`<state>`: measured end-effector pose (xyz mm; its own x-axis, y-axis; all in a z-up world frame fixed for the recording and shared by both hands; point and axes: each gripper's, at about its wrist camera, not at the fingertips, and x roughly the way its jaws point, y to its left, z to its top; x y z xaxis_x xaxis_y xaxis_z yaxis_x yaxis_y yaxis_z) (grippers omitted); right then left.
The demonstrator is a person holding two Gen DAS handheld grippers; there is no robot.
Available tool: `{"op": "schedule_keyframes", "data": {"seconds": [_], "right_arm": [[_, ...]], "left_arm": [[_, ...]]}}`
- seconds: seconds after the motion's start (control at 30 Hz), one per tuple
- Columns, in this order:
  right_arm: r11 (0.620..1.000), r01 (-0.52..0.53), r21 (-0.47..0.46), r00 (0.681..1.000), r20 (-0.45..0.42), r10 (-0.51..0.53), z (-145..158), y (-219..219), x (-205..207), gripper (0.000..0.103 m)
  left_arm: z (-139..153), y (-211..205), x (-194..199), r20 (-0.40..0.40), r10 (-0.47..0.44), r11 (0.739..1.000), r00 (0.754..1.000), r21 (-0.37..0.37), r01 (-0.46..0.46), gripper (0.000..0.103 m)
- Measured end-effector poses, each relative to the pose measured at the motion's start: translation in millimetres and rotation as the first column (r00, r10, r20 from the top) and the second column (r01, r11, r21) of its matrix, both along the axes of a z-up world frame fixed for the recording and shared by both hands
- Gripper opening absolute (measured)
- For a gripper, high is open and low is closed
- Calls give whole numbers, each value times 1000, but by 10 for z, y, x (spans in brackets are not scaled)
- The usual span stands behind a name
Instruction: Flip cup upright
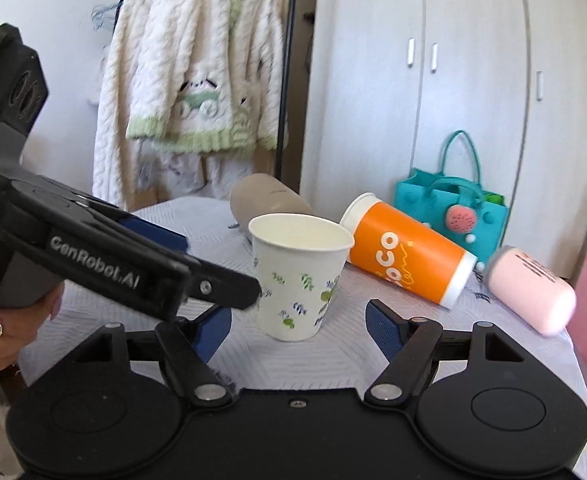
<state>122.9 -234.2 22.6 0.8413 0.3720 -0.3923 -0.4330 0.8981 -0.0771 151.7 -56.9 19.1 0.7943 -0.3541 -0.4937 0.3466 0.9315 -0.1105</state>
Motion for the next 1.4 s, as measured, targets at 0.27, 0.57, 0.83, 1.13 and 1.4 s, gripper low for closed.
{"op": "schedule_keyframes", "data": {"seconds": [0.27,0.57,0.83,1.13,1.4], "right_arm": [[998,56,31,997,55,-57,102,-24,-422,79],[993,119,25,990,79,-120,279,6,-751,81],[977,211,41,976,55,-213,368,10,-927,90],[963,265,47,963,38,-267,381,-11,-1102,97],[951,306,39,951,34,-307,377,10,-1184,103]], "left_arm": [[84,99,-400,11,56,998,998,19,-56,97],[234,246,-762,25,85,996,996,-7,-85,97],[352,389,-1058,40,103,994,994,-35,-101,98],[421,512,-1287,108,192,981,975,-17,-191,99],[401,557,-1355,96,198,980,975,-20,-197,103]]}}
